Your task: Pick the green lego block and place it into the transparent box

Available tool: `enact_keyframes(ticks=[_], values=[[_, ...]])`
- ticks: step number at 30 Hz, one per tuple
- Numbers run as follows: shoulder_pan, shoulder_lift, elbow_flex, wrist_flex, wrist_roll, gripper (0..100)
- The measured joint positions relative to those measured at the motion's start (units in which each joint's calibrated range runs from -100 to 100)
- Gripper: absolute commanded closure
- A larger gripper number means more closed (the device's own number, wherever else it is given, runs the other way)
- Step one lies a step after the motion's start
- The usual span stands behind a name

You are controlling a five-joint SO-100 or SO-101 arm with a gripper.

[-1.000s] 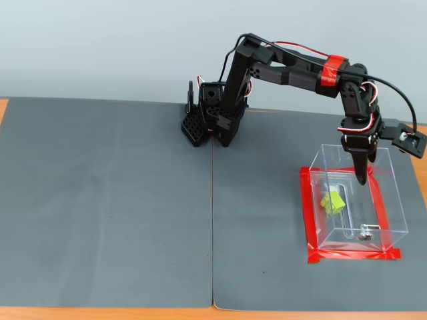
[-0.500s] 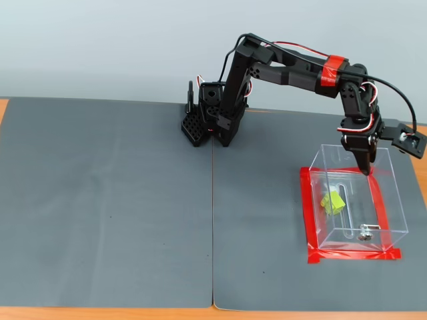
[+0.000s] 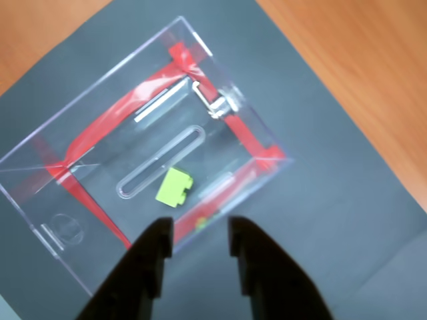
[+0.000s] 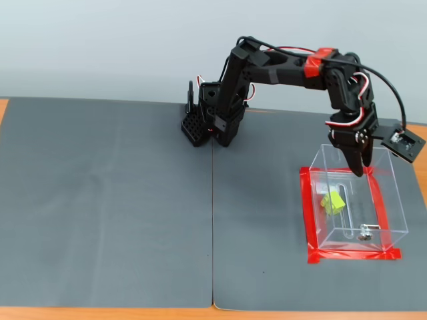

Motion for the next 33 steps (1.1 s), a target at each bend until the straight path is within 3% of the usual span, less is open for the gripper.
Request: enact_keyframes(ticks=[7,20,33], values=[[4.13,-0.08,-9.88,7.63,0.00,98],[20.27,-2.21,-26.31,13.18,0.00,98],[32.06,-20.48,-22.90,13.36,0.00,98]])
